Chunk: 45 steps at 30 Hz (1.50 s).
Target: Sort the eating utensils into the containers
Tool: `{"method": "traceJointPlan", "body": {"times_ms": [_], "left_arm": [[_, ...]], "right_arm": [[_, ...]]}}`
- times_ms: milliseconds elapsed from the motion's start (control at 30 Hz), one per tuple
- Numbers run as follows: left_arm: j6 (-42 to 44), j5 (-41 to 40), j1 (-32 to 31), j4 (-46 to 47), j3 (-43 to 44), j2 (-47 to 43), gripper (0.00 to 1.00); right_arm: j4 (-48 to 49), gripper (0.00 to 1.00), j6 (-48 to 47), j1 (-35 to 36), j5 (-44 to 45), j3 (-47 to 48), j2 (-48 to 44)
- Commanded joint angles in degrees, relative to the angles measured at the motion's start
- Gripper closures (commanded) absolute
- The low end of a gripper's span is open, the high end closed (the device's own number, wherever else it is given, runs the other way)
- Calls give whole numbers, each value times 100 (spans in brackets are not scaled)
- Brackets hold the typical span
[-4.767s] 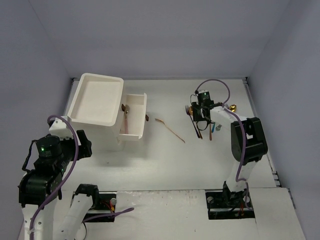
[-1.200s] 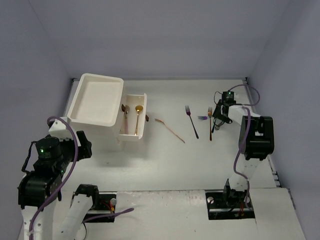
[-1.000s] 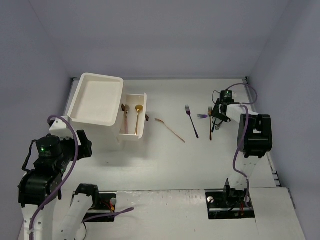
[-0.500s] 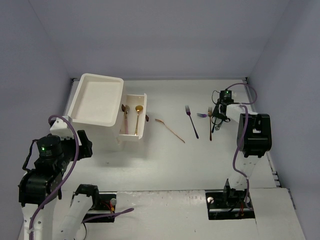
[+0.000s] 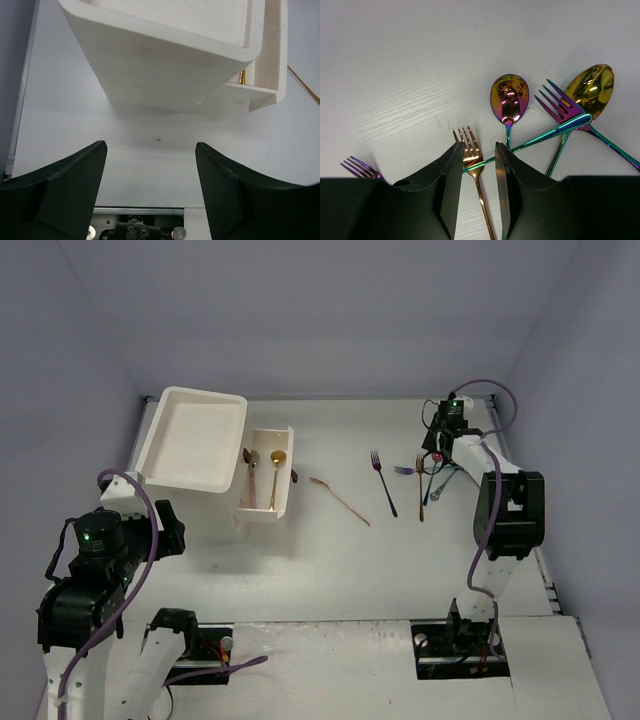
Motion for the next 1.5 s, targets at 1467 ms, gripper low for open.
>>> {"method": "traceJointPlan", "body": {"times_ms": [1467], "left_arm": [[-55, 1, -54, 182, 181, 195, 31]], "right_arm": [[271, 100, -532, -218, 249, 646, 263]]}}
